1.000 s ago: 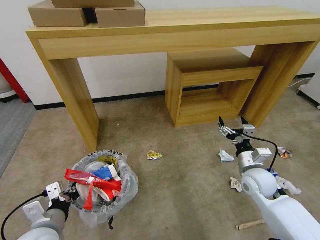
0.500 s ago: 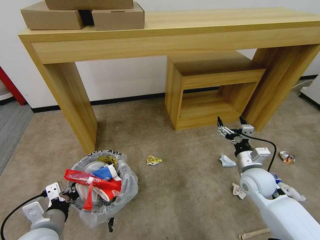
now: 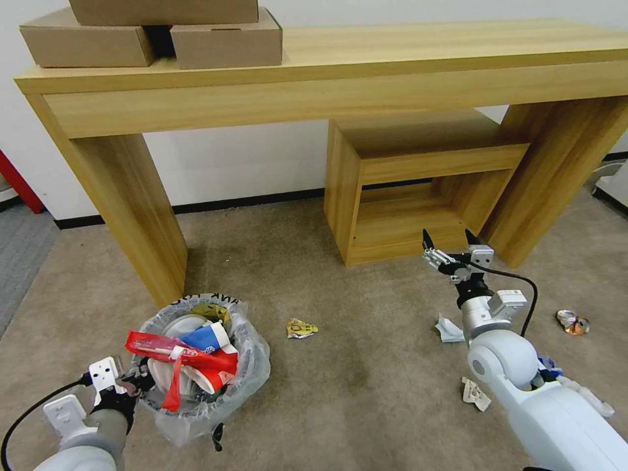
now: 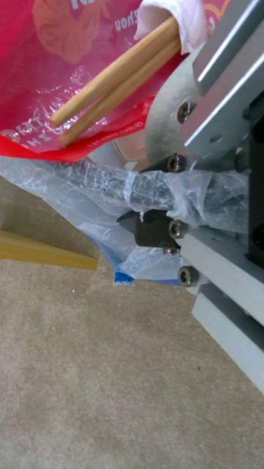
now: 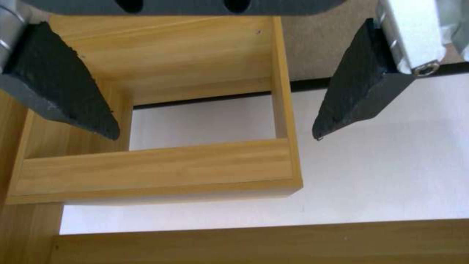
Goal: Pick up the trash bin and place the garbage on the floor into it.
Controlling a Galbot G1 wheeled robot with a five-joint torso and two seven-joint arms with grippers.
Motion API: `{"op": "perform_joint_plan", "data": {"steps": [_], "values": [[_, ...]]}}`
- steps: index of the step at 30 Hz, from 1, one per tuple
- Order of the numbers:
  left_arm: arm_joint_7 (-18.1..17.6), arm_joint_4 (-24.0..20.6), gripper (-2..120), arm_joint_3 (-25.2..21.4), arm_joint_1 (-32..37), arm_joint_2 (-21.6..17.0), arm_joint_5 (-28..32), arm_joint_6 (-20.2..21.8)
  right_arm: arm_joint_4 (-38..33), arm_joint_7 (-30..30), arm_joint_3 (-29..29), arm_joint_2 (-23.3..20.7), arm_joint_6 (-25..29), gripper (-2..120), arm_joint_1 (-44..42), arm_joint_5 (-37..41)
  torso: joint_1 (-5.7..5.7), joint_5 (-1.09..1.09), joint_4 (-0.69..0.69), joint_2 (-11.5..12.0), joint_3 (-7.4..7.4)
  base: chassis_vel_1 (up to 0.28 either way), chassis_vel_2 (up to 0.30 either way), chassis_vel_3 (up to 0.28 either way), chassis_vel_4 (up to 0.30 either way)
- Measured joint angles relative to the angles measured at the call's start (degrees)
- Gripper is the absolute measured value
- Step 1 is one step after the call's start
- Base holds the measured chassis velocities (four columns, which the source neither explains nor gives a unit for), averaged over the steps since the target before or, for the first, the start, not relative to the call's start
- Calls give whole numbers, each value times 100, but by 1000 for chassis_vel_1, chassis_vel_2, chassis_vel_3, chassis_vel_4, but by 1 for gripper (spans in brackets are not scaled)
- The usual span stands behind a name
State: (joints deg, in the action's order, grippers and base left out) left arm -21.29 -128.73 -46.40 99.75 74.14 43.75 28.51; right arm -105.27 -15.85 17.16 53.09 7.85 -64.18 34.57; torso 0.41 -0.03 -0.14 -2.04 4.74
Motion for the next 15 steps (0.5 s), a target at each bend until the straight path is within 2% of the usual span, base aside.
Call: {"op": "perform_joint_plan", "data": {"steps": [15], "values": [[-3, 12, 0, 12, -8, -8, 8, 9, 11, 26, -34, -8, 84, 100, 3, 24, 0, 0, 0, 0, 0, -43, 52, 44, -48]]}}
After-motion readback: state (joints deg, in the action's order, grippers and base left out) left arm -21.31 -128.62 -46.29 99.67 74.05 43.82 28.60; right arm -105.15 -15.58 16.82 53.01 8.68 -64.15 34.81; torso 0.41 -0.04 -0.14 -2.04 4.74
